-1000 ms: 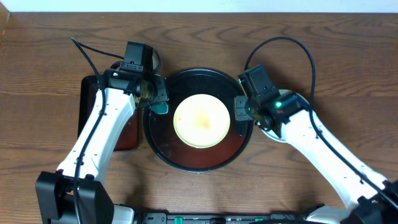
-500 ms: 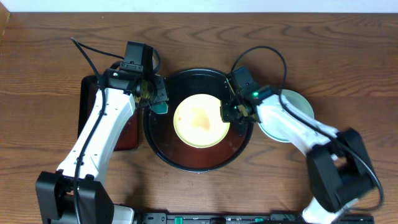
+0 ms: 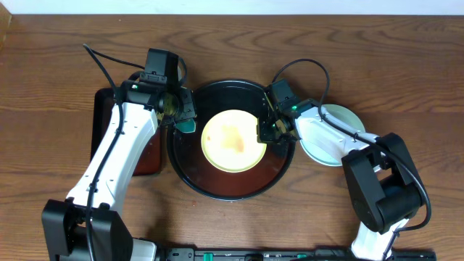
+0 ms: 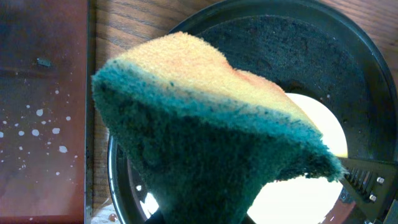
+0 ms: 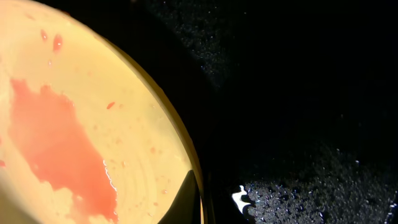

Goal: Clean dirty plates on tray and stack at the side
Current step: 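Lift the yellow plate with the right gripper and carry it right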

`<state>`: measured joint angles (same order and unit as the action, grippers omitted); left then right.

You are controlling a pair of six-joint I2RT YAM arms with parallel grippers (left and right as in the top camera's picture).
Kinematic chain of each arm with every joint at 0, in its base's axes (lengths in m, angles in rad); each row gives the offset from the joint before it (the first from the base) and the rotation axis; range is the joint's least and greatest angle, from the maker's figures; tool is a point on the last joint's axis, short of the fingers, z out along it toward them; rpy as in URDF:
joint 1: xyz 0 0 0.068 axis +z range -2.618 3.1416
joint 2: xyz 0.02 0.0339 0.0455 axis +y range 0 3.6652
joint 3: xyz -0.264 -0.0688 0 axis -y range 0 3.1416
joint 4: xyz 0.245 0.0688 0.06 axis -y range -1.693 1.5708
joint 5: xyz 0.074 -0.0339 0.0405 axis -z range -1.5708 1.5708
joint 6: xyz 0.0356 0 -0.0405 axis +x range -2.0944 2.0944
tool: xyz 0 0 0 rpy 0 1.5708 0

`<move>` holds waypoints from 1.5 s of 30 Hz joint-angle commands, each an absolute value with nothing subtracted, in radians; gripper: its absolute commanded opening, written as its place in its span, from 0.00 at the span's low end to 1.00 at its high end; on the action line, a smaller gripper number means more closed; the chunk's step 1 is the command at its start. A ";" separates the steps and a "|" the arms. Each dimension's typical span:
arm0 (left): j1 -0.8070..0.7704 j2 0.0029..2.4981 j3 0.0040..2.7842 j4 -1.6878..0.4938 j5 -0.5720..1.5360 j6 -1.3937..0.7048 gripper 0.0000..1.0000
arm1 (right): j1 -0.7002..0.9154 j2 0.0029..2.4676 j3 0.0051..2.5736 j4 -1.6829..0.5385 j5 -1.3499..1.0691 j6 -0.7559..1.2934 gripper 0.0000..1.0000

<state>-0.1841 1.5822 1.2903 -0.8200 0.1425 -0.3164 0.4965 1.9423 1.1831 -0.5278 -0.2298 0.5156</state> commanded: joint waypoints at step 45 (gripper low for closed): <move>-0.178 1.588 1.281 -0.823 0.126 -0.307 0.08 | 1.051 1.541 1.184 -0.729 1.331 0.332 0.01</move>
<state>-0.1841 1.5822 1.2903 -0.8196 0.1425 -0.3164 1.0473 1.5509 1.1770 -0.7219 1.2930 0.3172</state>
